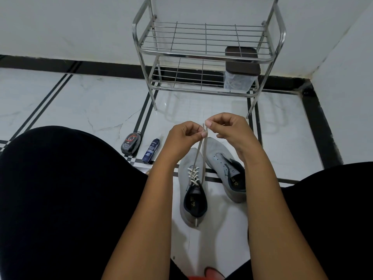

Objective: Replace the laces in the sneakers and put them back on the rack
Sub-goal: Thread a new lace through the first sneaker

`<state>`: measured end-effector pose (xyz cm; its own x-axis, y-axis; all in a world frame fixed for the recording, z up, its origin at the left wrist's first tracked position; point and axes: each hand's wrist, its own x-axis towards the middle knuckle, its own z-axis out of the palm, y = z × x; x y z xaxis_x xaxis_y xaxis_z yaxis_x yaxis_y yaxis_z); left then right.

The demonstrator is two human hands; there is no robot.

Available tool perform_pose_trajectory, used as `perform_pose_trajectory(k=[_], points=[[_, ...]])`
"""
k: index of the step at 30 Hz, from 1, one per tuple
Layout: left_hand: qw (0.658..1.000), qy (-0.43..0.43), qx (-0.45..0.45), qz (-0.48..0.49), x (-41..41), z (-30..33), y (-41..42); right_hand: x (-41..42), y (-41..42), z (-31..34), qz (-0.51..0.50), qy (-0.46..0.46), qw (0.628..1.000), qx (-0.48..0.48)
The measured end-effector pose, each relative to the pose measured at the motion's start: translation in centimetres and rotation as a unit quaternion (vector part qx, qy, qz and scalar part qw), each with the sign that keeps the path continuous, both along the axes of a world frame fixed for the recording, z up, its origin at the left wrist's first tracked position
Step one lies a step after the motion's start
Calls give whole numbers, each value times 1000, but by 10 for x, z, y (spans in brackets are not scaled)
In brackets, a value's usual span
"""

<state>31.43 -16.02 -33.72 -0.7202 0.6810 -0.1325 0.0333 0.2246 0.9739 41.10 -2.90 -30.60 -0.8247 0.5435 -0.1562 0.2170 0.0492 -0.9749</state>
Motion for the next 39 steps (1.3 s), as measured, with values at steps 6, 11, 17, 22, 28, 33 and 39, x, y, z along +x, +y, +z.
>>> perform_pose_trajectory(k=[6,11,17,22,28,33,39], points=[[1000,-3,7,28,-1,0,0,-4,-4,-5,-5,11,1000,-2],[999,-16,18,39,0,1,0,-4,-6,-5,-5,19,999,-29],[999,-14,22,34,1,1,0,-6,-8,-8,-15,22,998,-59],[1000,2,19,11,2,2,-1,-7,-11,-8,-7,22,998,-66],[1000,24,13,5,0,0,-1,-2,-6,-15,19,-19,996,-86],[999,28,6,32,-3,-6,0,2,-1,-32,56,-88,992,-77],[994,43,-24,95,-7,-21,4,-5,-7,-63,19,-113,991,-67]])
